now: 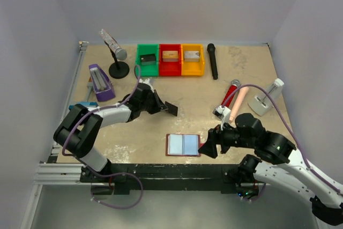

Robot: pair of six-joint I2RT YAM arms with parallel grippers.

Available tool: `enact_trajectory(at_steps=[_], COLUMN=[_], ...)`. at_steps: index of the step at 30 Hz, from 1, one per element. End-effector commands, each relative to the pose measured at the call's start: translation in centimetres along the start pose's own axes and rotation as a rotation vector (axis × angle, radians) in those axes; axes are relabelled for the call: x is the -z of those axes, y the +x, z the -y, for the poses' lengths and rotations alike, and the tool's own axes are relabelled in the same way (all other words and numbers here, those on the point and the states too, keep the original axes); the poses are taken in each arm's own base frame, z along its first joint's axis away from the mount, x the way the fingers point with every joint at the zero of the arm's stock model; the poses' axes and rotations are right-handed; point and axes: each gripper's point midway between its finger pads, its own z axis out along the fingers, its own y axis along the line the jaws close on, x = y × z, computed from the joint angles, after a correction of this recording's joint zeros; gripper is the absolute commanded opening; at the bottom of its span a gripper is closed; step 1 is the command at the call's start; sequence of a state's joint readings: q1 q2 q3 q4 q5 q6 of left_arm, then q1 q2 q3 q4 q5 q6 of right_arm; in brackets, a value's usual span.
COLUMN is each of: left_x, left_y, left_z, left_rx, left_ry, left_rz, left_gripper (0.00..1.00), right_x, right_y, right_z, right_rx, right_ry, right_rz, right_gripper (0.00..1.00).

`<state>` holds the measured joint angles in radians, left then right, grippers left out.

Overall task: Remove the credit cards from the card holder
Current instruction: Place the credit card at the center of the board.

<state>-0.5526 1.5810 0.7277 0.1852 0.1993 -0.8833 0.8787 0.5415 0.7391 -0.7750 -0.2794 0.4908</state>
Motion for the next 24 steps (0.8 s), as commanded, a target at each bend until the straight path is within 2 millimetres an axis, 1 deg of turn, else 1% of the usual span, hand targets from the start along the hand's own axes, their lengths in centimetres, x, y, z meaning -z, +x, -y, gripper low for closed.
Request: enact_trajectory(at_steps=[1, 7, 11, 16, 24], left_x=[-0.7, -1.4, -1.9, -1.8, -1.4], left_y=[-2.3, -1.9, -1.6, -1.6, -2.1], left_z=[1.3, 0.3, -0.4, -1.0, -1.4], left_rx=[0.026, 0.038, 0.046, 0.047, 0.040], left_ry=[0.045, 0.018, 0.003, -0.010, -0.016], left_rz=[0.052, 0.049, 0.037, 0.037, 0.036], left_gripper=[0.00, 0.00, 0.07, 0.17, 0.24], right_x=[-0.1, -0.3, -0.5, -0.6, -0.7], right_y=[-0.8, -0.9, -0.7, -0.7, -0.5], right_z=[-0.8, -0.8, -0.6, -0.5, -0.4], right_rx=[0.002, 0.000, -0.002, -0.001, -0.004], right_ry=[-0.038, -0.041, -0.036, -0.034, -0.033], right_rz=[0.038, 0.040, 0.033, 0.034, 0.029], right_gripper=[0.77, 0.77, 0.77, 0.77, 0.77])
